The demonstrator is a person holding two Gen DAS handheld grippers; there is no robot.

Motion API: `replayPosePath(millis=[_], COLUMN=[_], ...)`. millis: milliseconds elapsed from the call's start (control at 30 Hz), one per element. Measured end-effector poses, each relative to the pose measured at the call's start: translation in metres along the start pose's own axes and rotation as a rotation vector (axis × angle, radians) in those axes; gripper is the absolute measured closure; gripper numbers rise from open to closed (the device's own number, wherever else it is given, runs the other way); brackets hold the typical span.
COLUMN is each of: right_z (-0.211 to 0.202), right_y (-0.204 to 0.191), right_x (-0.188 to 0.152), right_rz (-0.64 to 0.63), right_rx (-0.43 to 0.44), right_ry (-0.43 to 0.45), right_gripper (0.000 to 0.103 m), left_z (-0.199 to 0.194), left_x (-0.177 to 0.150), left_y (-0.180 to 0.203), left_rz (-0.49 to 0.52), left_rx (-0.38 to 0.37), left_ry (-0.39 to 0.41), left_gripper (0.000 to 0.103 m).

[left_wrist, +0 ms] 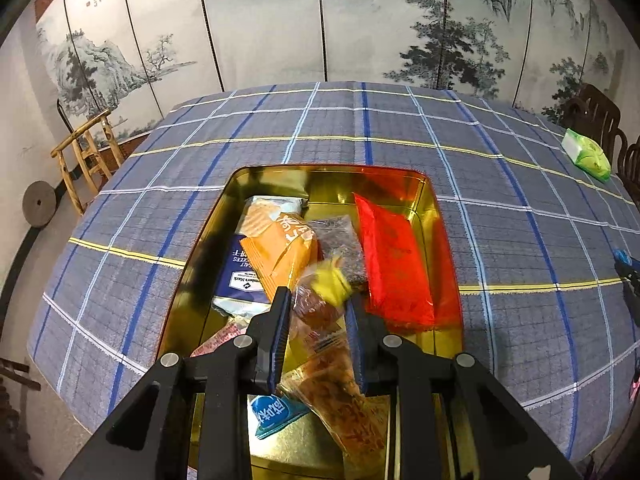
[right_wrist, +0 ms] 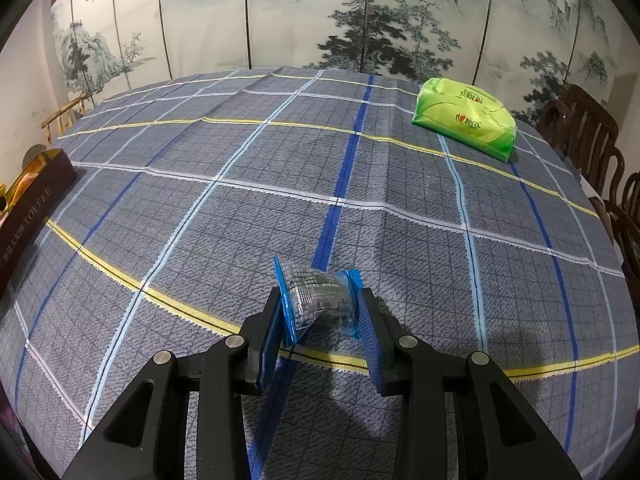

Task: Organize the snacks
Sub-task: 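Carry the yellow candy into the tin and open the left gripper, then carry the clear blue-ended candy over the tin and open the right gripper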

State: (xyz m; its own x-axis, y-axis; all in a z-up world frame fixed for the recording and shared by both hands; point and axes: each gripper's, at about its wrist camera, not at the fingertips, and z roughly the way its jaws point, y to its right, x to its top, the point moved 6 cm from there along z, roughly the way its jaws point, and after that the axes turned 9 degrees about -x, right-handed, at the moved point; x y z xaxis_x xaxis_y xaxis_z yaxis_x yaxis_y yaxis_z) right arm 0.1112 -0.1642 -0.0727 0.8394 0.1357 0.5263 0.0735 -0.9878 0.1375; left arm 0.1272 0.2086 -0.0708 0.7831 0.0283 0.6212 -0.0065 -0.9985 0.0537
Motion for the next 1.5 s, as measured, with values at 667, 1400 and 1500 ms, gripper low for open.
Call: replayPosePath(millis=[667, 1400, 1500], right_z=[-0.005, -0.077, -0.092], right_y=[-0.006, -0.137, -0.166], right_x=[0.0, 0.063, 0.072], right_rz=[0.042, -0.063, -0.078], right_rx=[0.0, 0.214, 0.273], right_ry=[0.009, 0.16, 0.186], right_gripper=[0.067, 0.067, 0.067], left_z=[-0.029, -0.081, -0.086], left_x=[0.007, -0.03, -0.034], left_y=[-0.009, -0.025, -0.023], left_rz=[-0.005, -0.06, -0.05], left_rx=[0.084, 0.14, 0.136], left_ry=[0.073, 0.114, 0.117], left_gripper=[0.046, 0.013, 0.012])
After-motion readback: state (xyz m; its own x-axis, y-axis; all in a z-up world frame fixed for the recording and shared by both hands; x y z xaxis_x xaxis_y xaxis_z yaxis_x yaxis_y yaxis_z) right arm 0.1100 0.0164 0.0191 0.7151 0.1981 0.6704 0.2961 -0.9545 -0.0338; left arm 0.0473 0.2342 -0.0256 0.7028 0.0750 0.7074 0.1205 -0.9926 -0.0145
